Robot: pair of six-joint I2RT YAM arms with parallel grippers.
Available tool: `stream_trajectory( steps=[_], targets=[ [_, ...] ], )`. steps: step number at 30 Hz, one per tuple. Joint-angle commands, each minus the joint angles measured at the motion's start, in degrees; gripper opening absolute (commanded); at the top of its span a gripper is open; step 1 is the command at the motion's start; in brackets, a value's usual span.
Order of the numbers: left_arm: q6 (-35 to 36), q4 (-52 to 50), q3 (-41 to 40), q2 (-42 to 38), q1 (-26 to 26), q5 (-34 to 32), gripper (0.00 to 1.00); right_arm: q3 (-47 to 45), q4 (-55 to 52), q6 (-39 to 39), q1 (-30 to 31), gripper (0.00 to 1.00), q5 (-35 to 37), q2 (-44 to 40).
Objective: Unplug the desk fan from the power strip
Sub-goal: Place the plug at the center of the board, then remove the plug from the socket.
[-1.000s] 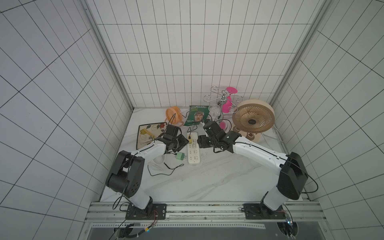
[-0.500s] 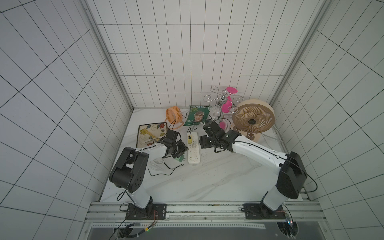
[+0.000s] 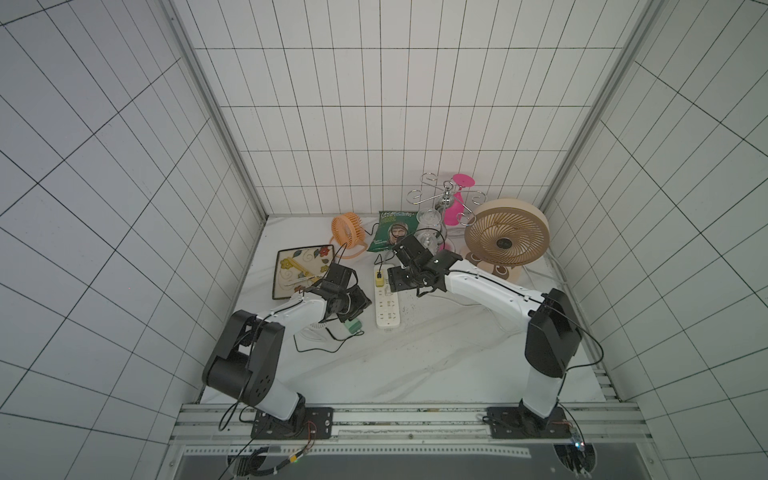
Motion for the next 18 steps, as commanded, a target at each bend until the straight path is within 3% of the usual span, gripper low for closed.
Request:
stream_trajectory(
  steps=[1, 11, 18],
  targets=[
    [-2.13, 3.41, 1.58, -1.58, 1.04, -0.53, 0.42, 3.64, -3.55, -1.27, -0.19, 0.70, -0.38, 2.96],
    [-5.96, 2.06, 0.77, -4.05, 4.06, -0.76, 0.41, 12.06, -5.82, -1.41, 0.02, 0.58, -2.36, 12.22],
    [-7.57, 0.22, -1.40, -6.96, 5.70, -2.53, 0.41, 12.98, -5.83, -0.84, 0.21, 0.53, -3.41, 14.85]
  ],
)
